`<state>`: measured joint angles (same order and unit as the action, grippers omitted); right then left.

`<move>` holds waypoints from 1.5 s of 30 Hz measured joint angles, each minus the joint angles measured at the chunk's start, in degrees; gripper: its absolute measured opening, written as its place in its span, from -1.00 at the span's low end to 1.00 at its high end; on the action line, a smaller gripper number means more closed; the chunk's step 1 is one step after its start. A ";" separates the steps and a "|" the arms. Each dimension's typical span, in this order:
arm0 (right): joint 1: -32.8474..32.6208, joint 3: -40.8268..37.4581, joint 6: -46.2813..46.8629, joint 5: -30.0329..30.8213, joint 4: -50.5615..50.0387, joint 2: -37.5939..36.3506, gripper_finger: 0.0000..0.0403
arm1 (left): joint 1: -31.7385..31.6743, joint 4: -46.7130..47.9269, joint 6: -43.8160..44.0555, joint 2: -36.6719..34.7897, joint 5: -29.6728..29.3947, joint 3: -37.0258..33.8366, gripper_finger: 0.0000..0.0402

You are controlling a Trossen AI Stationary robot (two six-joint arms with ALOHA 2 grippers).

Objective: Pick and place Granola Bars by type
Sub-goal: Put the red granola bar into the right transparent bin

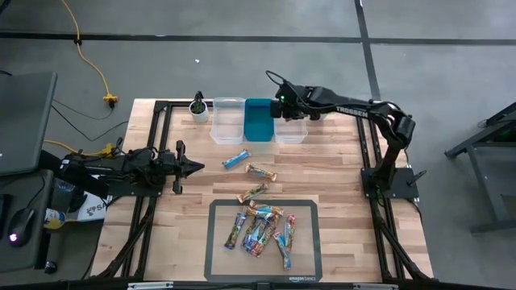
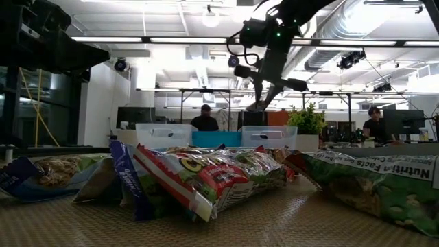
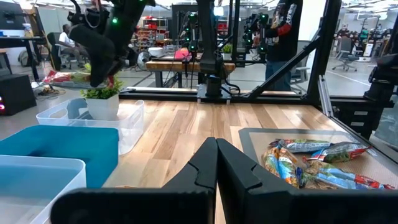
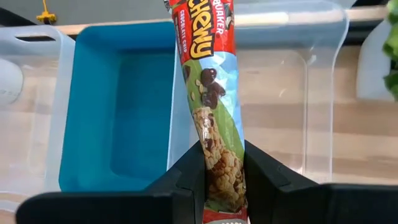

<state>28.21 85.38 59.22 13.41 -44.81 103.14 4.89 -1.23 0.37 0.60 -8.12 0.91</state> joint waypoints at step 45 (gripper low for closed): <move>5.69 0.02 -4.42 -16.72 1.32 13.93 -0.65 | -0.01 0.00 0.01 0.02 0.11 -0.02 -1.00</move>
<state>33.91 85.41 54.80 -3.32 -43.49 117.07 4.89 -1.23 0.38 0.62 -8.01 0.89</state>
